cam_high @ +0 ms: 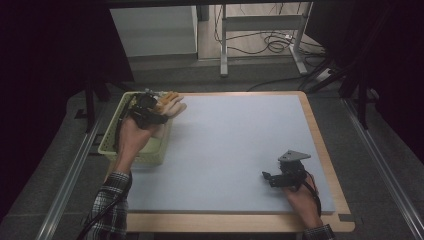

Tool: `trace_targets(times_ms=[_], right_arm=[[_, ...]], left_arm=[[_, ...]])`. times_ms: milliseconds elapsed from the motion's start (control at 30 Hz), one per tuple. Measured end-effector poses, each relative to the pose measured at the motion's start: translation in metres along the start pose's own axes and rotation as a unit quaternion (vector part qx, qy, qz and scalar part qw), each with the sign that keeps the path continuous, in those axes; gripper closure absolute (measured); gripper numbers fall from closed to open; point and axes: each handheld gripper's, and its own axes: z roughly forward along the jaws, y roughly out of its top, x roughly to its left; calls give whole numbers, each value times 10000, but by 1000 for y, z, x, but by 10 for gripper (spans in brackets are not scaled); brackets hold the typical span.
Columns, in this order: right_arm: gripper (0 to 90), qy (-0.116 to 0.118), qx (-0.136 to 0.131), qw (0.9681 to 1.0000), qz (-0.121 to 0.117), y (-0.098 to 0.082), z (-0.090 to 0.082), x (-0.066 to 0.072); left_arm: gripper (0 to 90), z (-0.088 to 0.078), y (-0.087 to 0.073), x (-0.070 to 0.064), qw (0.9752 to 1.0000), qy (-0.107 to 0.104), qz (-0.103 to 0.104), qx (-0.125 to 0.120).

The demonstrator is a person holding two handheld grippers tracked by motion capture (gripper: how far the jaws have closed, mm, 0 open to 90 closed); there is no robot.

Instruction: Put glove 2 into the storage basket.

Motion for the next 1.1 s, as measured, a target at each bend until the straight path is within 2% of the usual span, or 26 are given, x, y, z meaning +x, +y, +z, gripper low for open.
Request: trace_targets(times_ms=[167,333,600,800,867,1100], right_arm=[[127,1,1,10000,2,0,0,0],[127,2,2,10000,5,0,0,0],[127,10,1,10000,13,0,0,0],[127,8,0,10000,14,0,0,0],[127,10,0,10000,14,0,0,0],[127,7,-1,10000,13,0,0,0]], left_arm=[[531,3,-7,21,9997,130,-221,-19],[530,7,-15,37,9988,294,-389,70],[526,18,-23,54,9973,412,-568,219],[521,39,-26,55,9965,455,-536,442],[518,51,-27,55,9960,426,-530,582],[510,71,-27,58,9951,300,-566,759]])
